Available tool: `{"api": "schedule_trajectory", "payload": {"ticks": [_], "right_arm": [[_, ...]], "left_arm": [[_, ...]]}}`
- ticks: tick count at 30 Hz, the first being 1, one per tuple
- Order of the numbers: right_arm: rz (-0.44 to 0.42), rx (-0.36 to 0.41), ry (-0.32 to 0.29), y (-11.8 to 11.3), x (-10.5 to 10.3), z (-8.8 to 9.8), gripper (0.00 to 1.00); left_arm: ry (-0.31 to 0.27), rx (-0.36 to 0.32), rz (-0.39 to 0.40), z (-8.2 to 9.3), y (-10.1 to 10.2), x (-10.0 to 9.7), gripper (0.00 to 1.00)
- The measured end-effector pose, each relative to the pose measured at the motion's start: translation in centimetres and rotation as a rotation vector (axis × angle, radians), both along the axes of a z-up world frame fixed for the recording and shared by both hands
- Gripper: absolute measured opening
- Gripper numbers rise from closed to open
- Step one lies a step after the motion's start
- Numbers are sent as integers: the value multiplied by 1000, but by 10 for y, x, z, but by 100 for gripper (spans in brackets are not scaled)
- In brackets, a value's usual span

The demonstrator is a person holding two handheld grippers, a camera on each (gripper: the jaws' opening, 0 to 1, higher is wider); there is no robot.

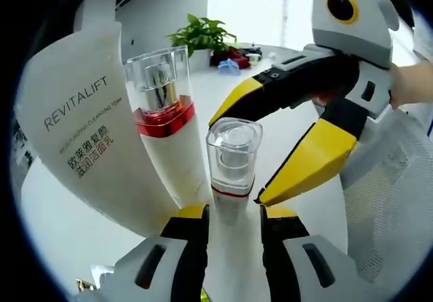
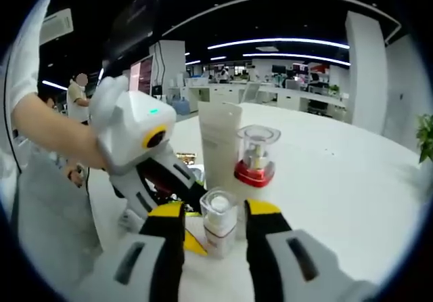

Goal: Arrange the skincare products in the storage area until every visible bottle or jar stands upright without overlapping.

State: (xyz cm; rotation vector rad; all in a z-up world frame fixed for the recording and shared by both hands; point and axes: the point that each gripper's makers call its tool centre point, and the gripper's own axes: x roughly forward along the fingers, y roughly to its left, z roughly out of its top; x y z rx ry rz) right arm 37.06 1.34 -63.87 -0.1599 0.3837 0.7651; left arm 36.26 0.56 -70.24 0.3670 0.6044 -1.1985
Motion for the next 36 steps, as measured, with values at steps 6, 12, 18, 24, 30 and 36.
{"api": "schedule_trajectory", "payload": {"ticks": [6, 12, 18, 24, 30, 36], "right_arm": [[6, 1, 11, 0, -5, 1, 43], [21, 3, 22, 2, -15, 3, 51], [25, 14, 31, 3, -23, 5, 61], [25, 15, 41, 2, -31, 5, 67], [25, 18, 62, 0, -42, 3, 77], [39, 3, 77, -1, -56, 0, 85]], "left_arm": [[5, 11, 6, 2, 6, -3, 32], [22, 23, 32, 5, 15, -7, 40], [60, 18, 69, 9, 27, -14, 46], [84, 11, 106, 14, 38, -21, 49], [99, 10, 175, 17, 56, -27, 58], [103, 10, 219, 20, 74, -36, 60]]}}
